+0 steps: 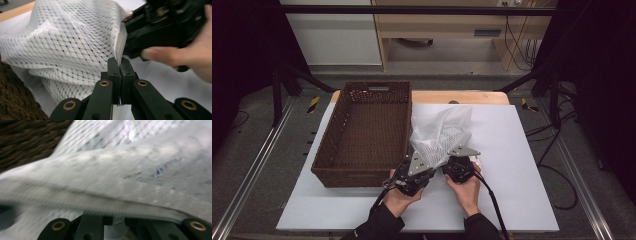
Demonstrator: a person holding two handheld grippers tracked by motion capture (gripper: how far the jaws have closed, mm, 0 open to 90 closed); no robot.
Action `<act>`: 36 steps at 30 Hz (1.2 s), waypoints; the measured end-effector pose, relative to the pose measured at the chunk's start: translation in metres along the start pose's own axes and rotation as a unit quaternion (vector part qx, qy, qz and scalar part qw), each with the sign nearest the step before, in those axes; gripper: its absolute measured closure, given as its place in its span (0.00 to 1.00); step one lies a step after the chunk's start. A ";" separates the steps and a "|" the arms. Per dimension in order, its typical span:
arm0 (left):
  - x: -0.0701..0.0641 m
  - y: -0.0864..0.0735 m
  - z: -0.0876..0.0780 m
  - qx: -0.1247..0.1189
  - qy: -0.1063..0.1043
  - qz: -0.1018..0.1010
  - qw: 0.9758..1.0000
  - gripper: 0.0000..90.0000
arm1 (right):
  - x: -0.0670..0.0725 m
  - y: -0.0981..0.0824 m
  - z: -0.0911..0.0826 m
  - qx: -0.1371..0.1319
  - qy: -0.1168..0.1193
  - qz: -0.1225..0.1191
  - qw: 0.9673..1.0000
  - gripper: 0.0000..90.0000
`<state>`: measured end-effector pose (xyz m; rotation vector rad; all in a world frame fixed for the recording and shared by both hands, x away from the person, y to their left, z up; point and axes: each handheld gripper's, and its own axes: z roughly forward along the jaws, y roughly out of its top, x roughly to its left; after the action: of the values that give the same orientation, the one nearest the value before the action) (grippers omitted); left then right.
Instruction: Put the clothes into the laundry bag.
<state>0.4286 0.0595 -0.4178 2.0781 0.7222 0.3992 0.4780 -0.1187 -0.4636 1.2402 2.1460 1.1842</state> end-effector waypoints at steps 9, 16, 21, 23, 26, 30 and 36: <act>0.006 -0.006 0.008 0.014 0.006 -0.008 1.000 0.98 | 0.000 -0.004 0.000 0.018 -0.005 -0.022 1.000 0.72; 0.004 -0.009 0.014 0.020 0.012 -0.003 1.000 0.98 | -0.004 -0.013 -0.052 -0.003 0.028 -0.037 0.999 0.55; 0.004 -0.011 0.017 0.025 0.014 -0.004 1.000 0.98 | -0.003 -0.033 -0.056 0.017 0.046 -0.040 0.998 0.60; 0.003 -0.010 0.017 0.026 0.016 -0.002 1.000 0.98 | -0.002 -0.033 -0.047 0.029 0.034 -0.050 0.998 0.66; 0.005 -0.011 0.017 0.026 0.013 -0.004 1.000 0.98 | -0.003 -0.030 -0.034 0.026 0.041 -0.033 0.998 0.81; 0.005 -0.010 0.015 0.022 0.014 -0.005 1.000 0.98 | 0.002 -0.020 -0.031 0.004 0.045 -0.029 0.999 0.94; 0.005 -0.005 0.007 0.007 0.012 -0.007 1.000 0.98 | 0.005 -0.002 -0.031 -0.021 0.025 -0.027 0.999 0.96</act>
<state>0.4346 0.0607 -0.4253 2.0829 0.7561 0.4135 0.4534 -0.1300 -0.4473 1.1381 2.1665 1.2427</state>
